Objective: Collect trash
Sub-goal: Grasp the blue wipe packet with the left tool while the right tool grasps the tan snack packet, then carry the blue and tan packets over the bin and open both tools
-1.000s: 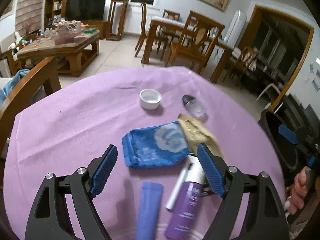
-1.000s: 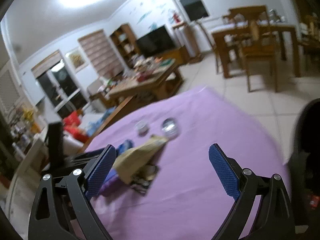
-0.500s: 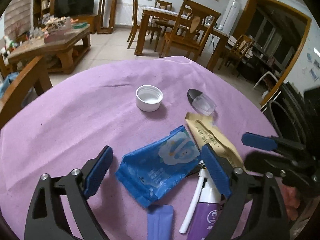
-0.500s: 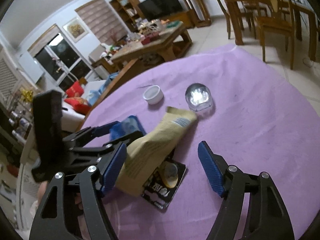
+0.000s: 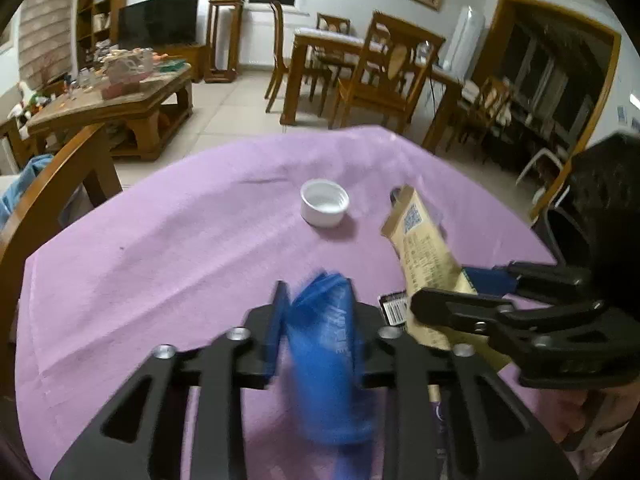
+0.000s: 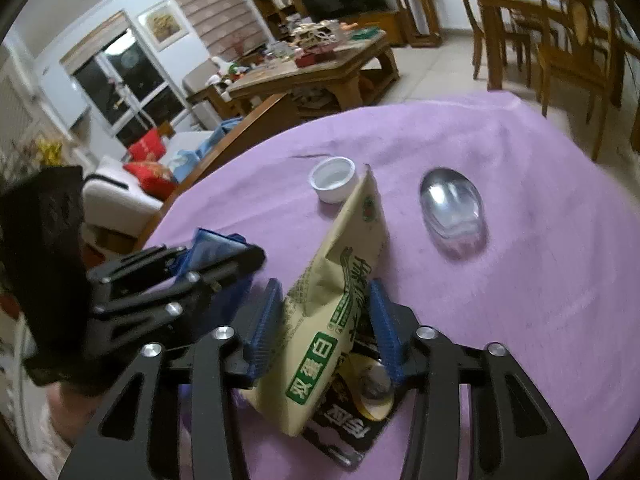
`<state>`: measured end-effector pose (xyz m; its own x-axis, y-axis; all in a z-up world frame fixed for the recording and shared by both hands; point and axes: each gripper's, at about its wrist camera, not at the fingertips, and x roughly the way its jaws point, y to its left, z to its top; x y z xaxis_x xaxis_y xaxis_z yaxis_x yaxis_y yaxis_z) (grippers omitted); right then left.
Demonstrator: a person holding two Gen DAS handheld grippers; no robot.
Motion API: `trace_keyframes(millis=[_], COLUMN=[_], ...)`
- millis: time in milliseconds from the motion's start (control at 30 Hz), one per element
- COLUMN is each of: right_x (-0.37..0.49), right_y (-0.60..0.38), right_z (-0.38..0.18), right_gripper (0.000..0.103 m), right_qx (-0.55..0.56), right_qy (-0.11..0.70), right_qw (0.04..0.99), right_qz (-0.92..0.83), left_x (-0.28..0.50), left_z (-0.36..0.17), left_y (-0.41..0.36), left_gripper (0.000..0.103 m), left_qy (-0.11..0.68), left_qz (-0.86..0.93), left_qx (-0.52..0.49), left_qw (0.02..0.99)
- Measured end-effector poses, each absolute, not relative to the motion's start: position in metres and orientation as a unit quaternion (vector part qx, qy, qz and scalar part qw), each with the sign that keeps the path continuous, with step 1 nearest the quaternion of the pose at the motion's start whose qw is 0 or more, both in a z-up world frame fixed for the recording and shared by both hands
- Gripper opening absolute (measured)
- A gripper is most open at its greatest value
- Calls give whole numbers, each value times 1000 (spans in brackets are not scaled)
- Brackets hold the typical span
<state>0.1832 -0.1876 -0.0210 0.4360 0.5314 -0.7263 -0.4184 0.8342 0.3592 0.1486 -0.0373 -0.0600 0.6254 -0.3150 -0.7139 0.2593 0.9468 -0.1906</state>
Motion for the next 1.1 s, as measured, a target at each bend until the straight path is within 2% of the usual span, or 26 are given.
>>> trace_keyframes(millis=[33, 100, 367, 567, 833, 1100], right_x=[182, 180, 157, 111, 44, -8], right_y=[-184, -182, -212, -260, -382, -517], right_z=[-20, -19, 12, 49, 81, 78], right_gripper=[44, 36, 35, 35, 35, 35], right_qx=[55, 53, 97, 94, 103, 131], right_qy=[445, 438, 357, 258, 157, 110], right_qw=[848, 850, 883, 930, 972, 984], right_qz=[282, 287, 290, 244, 143, 49], left_x=[150, 148, 140, 125, 102, 91], left_z=[-59, -56, -41, -19, 16, 41], left_y=[-34, -27, -22, -35, -103, -211], left_gripper=[25, 25, 25, 25, 25, 25], left_qy=[399, 392, 343, 284, 248, 228], left_qz=[-158, -152, -177, -218, -287, -347], left_qx=[-41, -50, -76, -91, -76, -48], left_qw=[902, 906, 920, 929, 922, 908])
